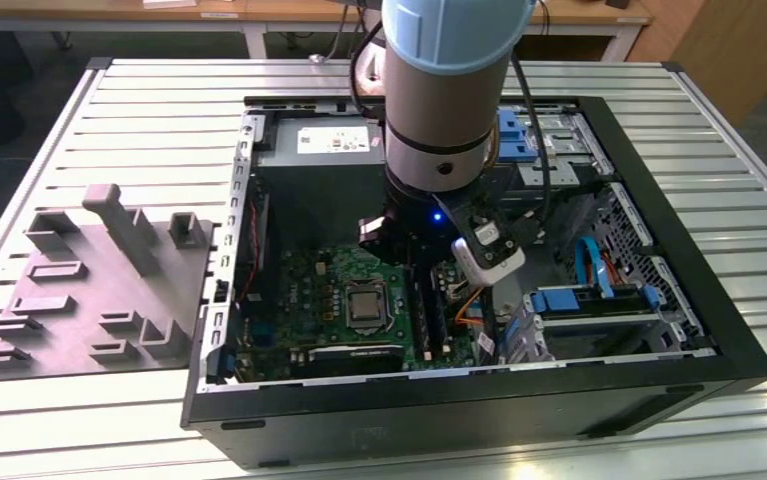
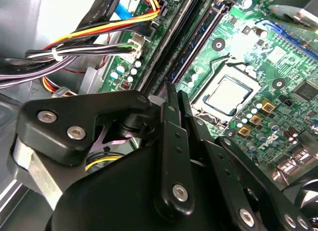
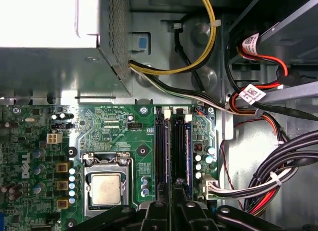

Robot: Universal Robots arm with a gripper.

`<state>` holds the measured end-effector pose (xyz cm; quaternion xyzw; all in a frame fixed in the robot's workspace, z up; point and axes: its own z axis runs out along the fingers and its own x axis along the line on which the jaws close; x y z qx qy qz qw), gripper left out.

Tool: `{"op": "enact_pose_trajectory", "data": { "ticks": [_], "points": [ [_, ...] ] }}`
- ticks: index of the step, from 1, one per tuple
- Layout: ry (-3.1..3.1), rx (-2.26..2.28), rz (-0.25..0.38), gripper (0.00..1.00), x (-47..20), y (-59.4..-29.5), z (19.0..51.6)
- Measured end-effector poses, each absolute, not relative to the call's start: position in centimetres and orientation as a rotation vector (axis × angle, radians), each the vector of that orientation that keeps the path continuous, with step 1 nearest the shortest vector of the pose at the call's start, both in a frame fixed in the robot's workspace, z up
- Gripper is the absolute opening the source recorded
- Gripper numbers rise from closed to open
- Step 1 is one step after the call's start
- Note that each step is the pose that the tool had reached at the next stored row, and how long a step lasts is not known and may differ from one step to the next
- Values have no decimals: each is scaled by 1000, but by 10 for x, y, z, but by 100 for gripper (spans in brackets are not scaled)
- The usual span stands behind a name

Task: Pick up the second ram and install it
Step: 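Insert the second ram into the second slot, then press down the second ram until it locks into place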

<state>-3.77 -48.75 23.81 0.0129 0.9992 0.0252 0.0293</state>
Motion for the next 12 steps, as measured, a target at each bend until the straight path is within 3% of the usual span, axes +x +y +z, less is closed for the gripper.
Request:
{"op": "enact_pose_trajectory", "data": {
  "ticks": [2, 3, 12],
  "points": [
    [3082, 40, 78, 17, -38, -488, 238],
    [3081, 40, 78, 11, -38, -488, 238],
    [3080, 40, 78, 10, -38, -488, 238]
  ]
}}
